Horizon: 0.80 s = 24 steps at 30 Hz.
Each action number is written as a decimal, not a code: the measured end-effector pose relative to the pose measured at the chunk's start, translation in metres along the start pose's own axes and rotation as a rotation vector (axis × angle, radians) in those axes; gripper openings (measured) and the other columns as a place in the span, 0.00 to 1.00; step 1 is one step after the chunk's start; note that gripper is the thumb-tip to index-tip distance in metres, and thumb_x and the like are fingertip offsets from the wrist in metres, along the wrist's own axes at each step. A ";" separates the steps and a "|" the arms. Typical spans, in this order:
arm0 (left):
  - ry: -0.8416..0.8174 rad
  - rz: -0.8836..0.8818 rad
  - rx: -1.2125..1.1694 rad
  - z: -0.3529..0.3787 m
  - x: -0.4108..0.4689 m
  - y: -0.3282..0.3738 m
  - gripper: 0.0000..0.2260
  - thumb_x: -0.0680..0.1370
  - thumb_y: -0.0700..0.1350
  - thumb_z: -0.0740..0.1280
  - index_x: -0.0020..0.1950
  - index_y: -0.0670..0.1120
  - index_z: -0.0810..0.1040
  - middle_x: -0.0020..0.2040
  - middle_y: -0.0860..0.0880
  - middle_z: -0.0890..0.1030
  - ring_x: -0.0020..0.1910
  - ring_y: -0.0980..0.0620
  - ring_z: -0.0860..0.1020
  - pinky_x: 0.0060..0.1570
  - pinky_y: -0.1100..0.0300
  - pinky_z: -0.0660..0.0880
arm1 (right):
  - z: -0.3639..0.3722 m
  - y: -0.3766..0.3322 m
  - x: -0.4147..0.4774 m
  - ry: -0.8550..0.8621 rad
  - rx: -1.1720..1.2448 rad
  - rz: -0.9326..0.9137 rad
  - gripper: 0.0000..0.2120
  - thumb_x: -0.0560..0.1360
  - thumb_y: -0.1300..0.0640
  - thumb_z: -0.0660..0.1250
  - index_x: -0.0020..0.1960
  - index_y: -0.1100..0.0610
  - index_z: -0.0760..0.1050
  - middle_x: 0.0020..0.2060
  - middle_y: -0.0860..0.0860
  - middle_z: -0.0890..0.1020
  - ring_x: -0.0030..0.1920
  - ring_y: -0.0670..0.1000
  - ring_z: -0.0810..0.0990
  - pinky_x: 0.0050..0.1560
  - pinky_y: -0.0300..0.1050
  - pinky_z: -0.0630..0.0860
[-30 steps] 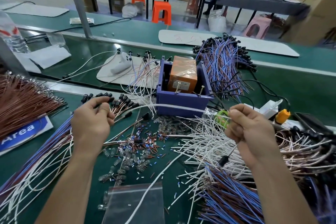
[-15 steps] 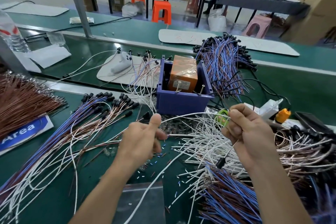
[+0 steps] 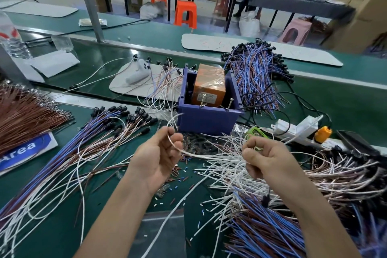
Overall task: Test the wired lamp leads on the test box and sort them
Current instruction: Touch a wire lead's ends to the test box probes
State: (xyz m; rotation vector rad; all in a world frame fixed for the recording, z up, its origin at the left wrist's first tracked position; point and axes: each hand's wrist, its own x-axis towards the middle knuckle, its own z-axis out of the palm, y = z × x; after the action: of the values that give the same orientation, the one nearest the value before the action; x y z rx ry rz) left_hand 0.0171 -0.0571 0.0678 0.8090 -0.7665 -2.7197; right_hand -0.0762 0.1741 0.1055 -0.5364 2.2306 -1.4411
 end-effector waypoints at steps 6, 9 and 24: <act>0.096 0.385 0.673 0.005 0.004 -0.006 0.10 0.82 0.38 0.67 0.51 0.49 0.87 0.30 0.43 0.82 0.22 0.51 0.76 0.21 0.65 0.69 | -0.008 -0.021 0.013 0.251 -0.310 -0.126 0.11 0.81 0.58 0.65 0.40 0.51 0.76 0.29 0.50 0.82 0.23 0.42 0.73 0.26 0.39 0.67; 0.130 0.506 0.830 0.015 0.008 -0.007 0.12 0.80 0.39 0.71 0.41 0.53 0.88 0.30 0.44 0.83 0.25 0.50 0.78 0.27 0.62 0.75 | -0.010 -0.030 0.025 0.356 -0.489 -0.186 0.11 0.82 0.56 0.65 0.40 0.50 0.75 0.28 0.50 0.82 0.27 0.48 0.77 0.31 0.48 0.75; 0.420 0.799 1.203 0.037 0.035 0.005 0.12 0.77 0.49 0.74 0.34 0.59 0.81 0.25 0.64 0.79 0.25 0.60 0.80 0.30 0.67 0.76 | -0.036 -0.024 0.066 0.359 -0.578 -0.241 0.09 0.82 0.57 0.65 0.43 0.49 0.74 0.28 0.50 0.79 0.27 0.50 0.73 0.31 0.43 0.69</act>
State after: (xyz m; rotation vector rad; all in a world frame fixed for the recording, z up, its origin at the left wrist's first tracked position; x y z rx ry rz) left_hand -0.0326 -0.0571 0.0807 0.8902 -2.0433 -1.1678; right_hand -0.1483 0.1564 0.1314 -0.7991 2.9794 -1.0368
